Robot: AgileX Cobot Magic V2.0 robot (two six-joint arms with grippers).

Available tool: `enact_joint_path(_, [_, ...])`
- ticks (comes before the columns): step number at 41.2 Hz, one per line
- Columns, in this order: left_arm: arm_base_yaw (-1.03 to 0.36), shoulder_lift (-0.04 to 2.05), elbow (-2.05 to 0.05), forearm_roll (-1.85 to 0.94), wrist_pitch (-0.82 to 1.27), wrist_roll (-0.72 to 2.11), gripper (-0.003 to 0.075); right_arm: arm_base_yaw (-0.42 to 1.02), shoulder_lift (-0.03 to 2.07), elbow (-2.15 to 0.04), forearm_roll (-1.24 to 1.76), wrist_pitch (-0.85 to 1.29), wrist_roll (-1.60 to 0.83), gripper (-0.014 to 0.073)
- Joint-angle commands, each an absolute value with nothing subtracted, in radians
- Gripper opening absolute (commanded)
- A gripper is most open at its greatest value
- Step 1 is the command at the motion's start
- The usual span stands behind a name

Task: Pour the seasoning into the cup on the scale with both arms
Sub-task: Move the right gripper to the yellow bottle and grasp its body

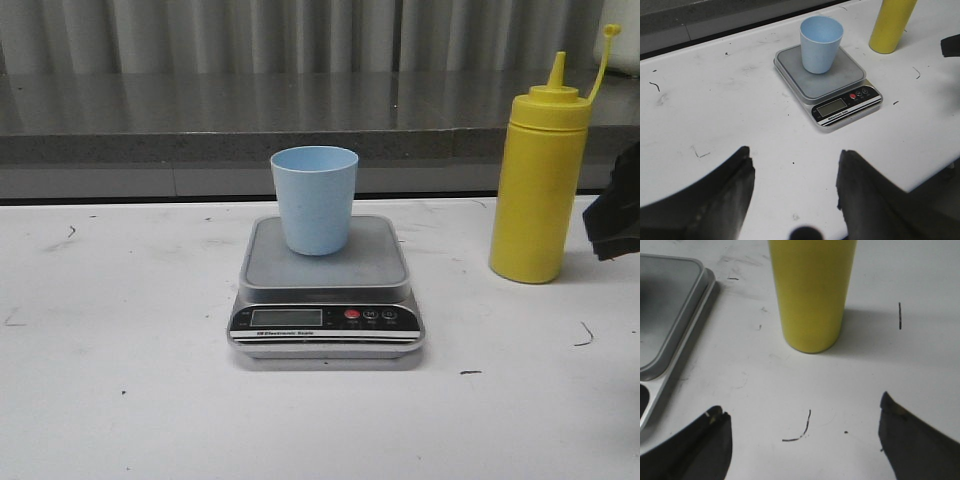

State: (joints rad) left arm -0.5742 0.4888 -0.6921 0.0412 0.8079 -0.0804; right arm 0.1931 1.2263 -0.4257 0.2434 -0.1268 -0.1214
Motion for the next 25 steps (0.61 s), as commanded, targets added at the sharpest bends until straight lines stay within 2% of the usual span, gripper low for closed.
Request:
enact_joint_path(1, [-0.581,0.492,-0.717,0.044,0.738,-0.084,0.0365,0.197,1.281,-0.448,0.243,-0.295,-0.132,0.0661])
enact_joint_path(15, [-0.581,0.492,-0.717,0.044,0.738,-0.084,0.0365,0.216,1.468,-0.458,0.211,-0.636,-0.052,0.0654])
enact_joint_path(25, [-0.581,0.492,-0.717,0.044,0.738,-0.084,0.0365,0.215,1.586,-0.513,0.171,-0.794,0.013,0.0654])
